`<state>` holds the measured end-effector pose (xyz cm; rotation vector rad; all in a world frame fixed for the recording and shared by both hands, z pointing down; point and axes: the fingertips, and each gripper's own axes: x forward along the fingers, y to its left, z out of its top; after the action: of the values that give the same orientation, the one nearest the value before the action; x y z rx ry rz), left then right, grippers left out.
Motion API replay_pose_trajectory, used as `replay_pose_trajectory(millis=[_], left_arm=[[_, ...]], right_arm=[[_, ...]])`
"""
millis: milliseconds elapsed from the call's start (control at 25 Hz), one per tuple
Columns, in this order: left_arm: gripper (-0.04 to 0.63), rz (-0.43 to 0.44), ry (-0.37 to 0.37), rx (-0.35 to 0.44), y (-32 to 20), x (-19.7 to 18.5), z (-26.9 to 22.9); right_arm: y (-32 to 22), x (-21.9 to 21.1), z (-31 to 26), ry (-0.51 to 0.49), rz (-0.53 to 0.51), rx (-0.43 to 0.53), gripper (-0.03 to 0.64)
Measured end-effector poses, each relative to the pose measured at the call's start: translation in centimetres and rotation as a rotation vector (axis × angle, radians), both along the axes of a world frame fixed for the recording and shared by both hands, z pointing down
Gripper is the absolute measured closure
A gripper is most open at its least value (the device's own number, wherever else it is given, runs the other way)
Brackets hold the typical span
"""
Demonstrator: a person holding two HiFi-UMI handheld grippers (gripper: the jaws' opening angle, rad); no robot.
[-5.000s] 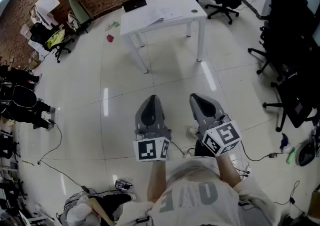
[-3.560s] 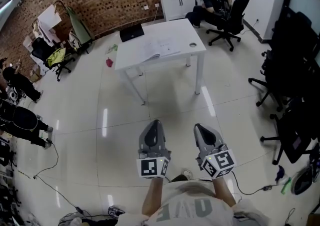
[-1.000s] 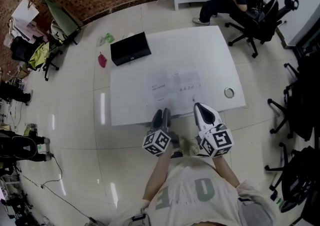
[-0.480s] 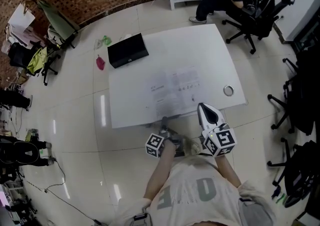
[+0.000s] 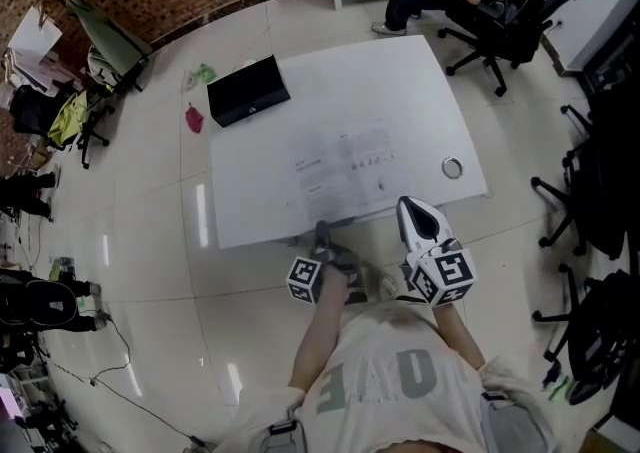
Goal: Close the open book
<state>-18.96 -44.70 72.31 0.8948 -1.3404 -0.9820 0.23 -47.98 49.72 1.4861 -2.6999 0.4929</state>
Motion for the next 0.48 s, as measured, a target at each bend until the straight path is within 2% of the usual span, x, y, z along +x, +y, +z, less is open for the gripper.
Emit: replay_pose_trajectory(millis=[320,400,480], left_arm=[[0.399,0.02,-0.002,0.044,-0.7,0.4,-1.4],[0.397,0.006,-0.015,0.055,-1.0,-0.3,-1.5],[0.399,0.003,-0.057,0.06,-1.1,-1.1,-1.7]], right_arm=[[0.1,-0.3,0.0,-0.001,-0.012,0.001,0.612],[0.3,-0.6,0.2,0.003,-0.021,-0.006,0.612],[0.5,-0.7,0.3,0.01,-0.026,-0.009,0.612]])
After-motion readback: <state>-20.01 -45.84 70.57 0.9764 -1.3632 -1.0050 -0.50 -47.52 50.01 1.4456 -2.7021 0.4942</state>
